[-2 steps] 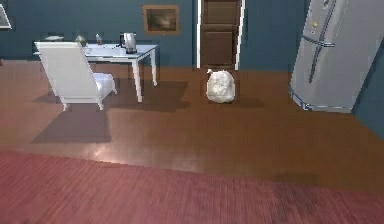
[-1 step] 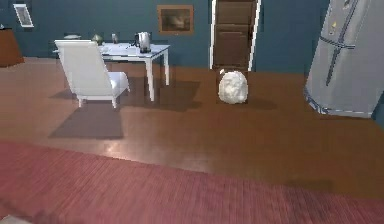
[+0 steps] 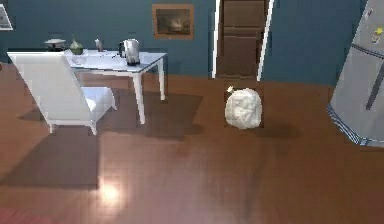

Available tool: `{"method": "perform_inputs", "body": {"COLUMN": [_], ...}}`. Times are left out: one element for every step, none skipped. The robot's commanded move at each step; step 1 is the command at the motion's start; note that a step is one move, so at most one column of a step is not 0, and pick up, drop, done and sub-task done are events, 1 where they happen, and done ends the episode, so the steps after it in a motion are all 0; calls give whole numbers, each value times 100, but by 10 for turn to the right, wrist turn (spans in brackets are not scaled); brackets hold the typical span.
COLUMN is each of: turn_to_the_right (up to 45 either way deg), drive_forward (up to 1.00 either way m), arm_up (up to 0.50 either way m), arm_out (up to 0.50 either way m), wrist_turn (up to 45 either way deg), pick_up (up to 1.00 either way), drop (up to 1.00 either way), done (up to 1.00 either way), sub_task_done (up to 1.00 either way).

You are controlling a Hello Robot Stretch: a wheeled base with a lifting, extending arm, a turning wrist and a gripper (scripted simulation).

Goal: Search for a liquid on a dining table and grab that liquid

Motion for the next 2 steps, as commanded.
{"method": "perform_inputs", "body": {"turn_to_the_right": [-300, 0], "drive_forward": [0, 70], "arm_up": [0, 0], "arm_out": [0, 0], "wrist_turn": [0, 0], "pick_up": [0, 0], "drop": [0, 0], "done": [0, 0], "sub_task_done": [0, 0]}}
